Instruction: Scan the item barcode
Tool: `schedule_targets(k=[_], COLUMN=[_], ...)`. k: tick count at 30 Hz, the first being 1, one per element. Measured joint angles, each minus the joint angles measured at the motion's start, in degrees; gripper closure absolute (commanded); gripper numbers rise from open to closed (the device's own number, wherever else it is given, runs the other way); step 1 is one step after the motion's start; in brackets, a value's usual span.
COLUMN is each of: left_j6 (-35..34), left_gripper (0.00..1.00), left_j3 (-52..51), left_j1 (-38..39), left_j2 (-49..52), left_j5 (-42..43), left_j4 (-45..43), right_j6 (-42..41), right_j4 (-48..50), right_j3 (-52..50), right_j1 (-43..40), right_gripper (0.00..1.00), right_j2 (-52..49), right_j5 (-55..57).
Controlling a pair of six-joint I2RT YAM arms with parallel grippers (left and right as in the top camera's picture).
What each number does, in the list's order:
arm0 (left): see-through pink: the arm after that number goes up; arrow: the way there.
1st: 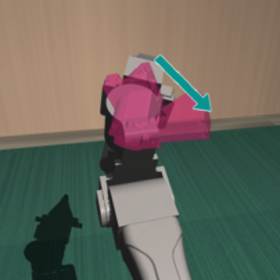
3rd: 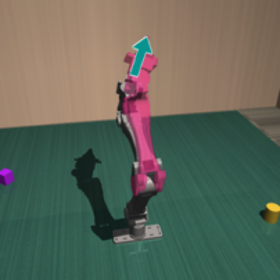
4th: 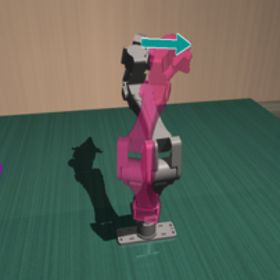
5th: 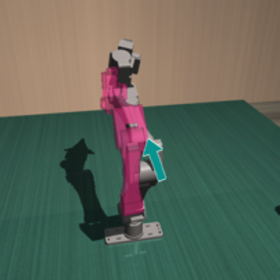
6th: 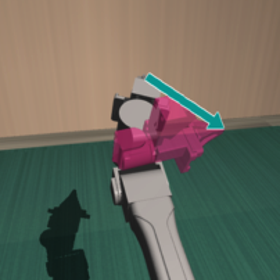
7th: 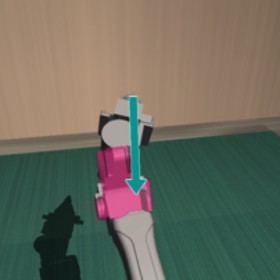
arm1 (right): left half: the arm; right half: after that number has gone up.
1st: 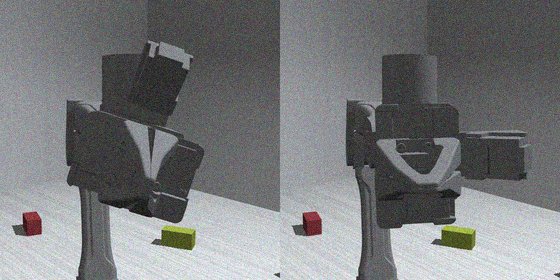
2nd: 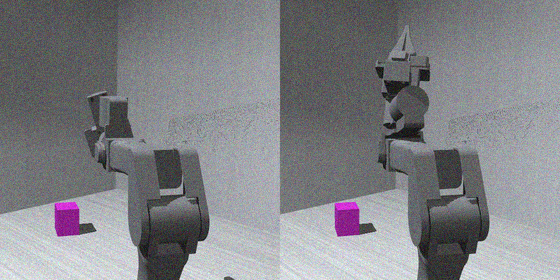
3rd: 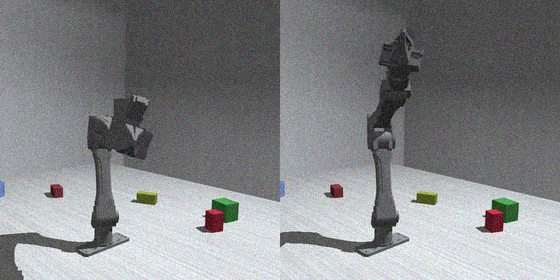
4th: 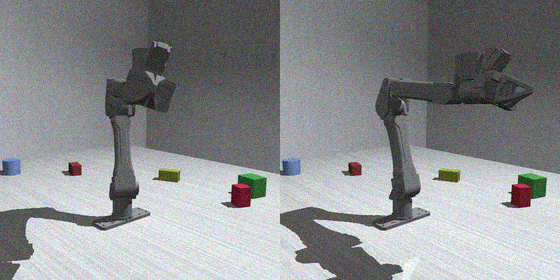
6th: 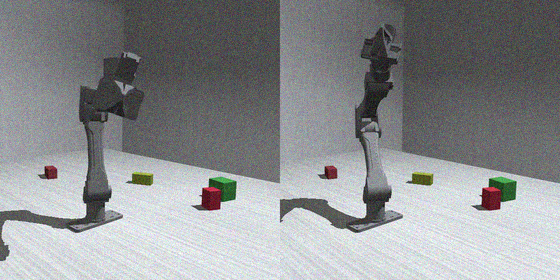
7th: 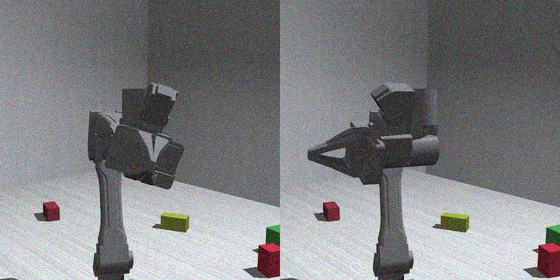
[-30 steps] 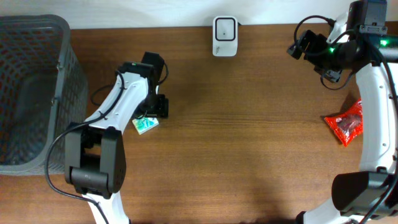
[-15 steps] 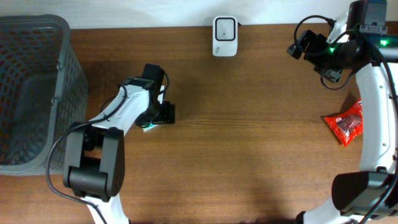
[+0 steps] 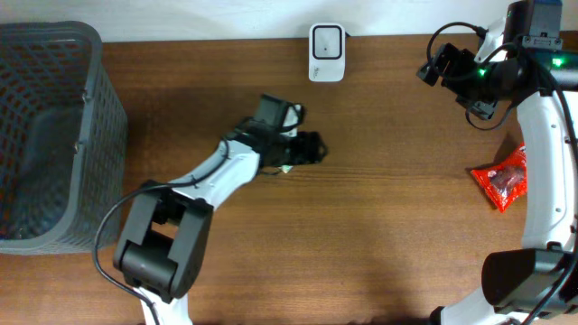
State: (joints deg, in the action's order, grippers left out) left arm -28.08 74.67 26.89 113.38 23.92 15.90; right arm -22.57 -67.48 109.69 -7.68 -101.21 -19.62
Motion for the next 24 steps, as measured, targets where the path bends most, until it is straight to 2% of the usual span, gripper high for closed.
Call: schedule_targets(k=[2,4,6,8,9,13,18,24], left_j6=[0.83,3.13,6.34,9.29,10.54,13.14,13.77,13.46], left_gripper=[0.08,0.17,0.44,0.97,1.0,1.0,1.0,1.0], left_j3=[1.36,4.9,8.66,11.54,12.74,13.51,13.57,13.6], left_j1=[1.05,1.05,0.94,0.94,0.87,0.83,1.33,3.91], left_j2=[0.0,0.0,-0.04,-0.33,-0.66,-1.07,0.07,6.6], left_j5=[0.42,-1.18,-5.6,-11.43,-15.76,-26.29,-25.83,-24.3], left_j4=[0.68,6.51,13.05,17.75,20.46,24.06,22.45,22.25], right_j6=[-0.02,-0.02,0.0,0.02,0.02,0.02,-0.02,0.02], right_j4=[0.0,-0.02,-0.02,0.0,-0.02,0.0,-0.02,-0.02], right_j3=[0.0,0.0,0.0,0.0,0.0,0.0,0.0,0.0], right_j1=[0.0,0.0,0.0,0.0,0.0,0.0,0.0,0.0], right_gripper=[0.02,0.01,0.02,0.01,0.02,0.01,0.01,0.02], right_j2=[0.0,0.0,0.0,0.0,0.0,0.0,0.0,0.0], right_j5=[0.0,0.0,0.0,0.0,0.0,0.0,0.0,0.0])
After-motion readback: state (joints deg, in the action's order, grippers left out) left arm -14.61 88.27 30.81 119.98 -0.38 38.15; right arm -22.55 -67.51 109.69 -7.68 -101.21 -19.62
